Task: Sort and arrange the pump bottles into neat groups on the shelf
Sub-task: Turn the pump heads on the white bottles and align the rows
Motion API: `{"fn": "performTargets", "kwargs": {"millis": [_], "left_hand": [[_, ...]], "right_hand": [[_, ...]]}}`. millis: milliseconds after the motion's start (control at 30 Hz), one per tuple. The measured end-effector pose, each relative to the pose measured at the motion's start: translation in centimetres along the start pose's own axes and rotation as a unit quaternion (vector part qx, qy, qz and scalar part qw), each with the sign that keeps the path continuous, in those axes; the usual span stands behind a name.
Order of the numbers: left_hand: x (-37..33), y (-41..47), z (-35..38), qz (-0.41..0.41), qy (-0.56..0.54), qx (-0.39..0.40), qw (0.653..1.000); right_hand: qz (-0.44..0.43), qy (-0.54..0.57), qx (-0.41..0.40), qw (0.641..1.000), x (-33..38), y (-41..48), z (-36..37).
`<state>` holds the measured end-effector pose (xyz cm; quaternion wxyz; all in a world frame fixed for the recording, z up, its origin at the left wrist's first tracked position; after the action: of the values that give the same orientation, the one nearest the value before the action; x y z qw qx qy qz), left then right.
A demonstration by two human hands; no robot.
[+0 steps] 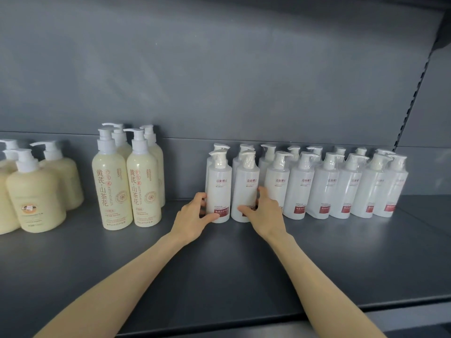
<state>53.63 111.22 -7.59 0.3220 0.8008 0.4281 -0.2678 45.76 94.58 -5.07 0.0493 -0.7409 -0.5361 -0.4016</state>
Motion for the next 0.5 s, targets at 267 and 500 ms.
{"fn": "performTargets", "kwargs": {"millis": [267, 500], "left_hand": [[-0.3, -0.5, -0.1, -0.029, 0.010, 0.031, 0.999], [-1.6, -3.4, -2.4, -0.018, 0.164, 0.030, 0.986]], "right_hand": [[0.027, -0.028, 0.021, 0.999, 0.1, -0.2, -0.3], [0.010, -0.099, 0.069, 0.993, 1.3, -1.7, -2.0]]}}
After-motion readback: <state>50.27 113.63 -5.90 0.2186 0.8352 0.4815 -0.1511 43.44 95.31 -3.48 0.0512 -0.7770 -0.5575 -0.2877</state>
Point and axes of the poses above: each hand's wrist, its own y-axis towards the middle knuckle, its own z-axis out of the palm, x = y × z, the point moved 8 cm from there along y, towards the middle knuckle
